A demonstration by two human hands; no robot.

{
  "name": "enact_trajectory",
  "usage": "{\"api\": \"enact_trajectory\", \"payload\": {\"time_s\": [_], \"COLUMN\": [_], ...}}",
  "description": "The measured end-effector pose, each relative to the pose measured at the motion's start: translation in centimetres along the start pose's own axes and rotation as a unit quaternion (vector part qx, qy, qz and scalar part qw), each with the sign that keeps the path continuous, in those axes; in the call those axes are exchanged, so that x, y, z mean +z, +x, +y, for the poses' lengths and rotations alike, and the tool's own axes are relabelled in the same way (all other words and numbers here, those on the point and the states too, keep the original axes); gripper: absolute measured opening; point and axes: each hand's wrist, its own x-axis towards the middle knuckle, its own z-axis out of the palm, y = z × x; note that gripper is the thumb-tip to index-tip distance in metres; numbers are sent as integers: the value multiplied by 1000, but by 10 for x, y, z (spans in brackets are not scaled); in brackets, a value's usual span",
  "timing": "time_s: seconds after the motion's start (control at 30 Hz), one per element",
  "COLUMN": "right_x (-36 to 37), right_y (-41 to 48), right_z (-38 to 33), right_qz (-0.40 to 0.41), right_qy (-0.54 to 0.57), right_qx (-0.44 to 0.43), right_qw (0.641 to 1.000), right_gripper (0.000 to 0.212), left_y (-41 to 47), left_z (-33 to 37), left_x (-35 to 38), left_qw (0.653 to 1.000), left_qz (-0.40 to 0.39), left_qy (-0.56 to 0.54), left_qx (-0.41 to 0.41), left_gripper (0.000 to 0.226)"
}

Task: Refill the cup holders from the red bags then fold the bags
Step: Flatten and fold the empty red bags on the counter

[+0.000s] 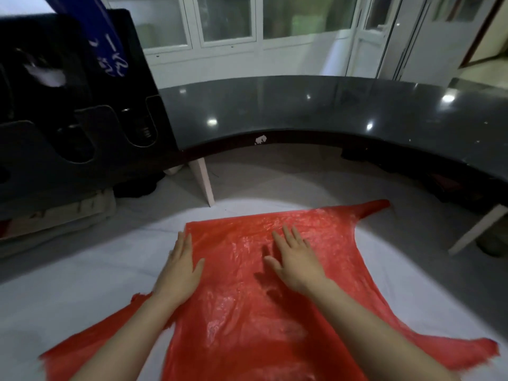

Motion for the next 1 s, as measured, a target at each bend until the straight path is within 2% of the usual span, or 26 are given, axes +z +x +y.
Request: {"api": "enact_trajectory", "payload": {"time_s": [0.23, 0.43, 0.5, 0.57, 0.63, 0.77, 0.87, 1.0], "right_x": [21, 45, 48, 45, 42, 37, 34, 32], "right_y": [-50, -84, -93, -98, -100, -108, -112, -113], "right_z": [-44, -71, -75, -76, -75, -75, -70, -55], "right_qz": [-15, -14, -20, -17, -8, 6, 28, 81], "right_qy": [-7, 2, 4, -2, -7, -9, 11, 20], "right_qx": [32, 81, 83, 81, 82, 85, 82, 122], "right_qw": [999, 997, 996, 997, 997, 996, 996, 989], "right_gripper": [69, 65, 66, 65, 63, 57, 52, 42], "left_y": [-49, -78, -84, -85, -85, -94, -95, -92], "left_z": [-40, -78, -88, -89, -82, -54, -35, -26], "left_x": [-7, 2, 0, -6, -10, -1, 9, 22], "left_qw": [999, 980, 978, 978, 977, 988, 993, 995], "left_qz": [-27, -65, -58, -17, 22, -8, -18, -40], "left_qy": [22, 176, 195, 197, 187, 82, -14, -27], "left_qx": [32, 61, 55, 70, 99, 133, 118, 89], "left_gripper": [56, 69, 69, 66, 62, 57, 61, 72]}}
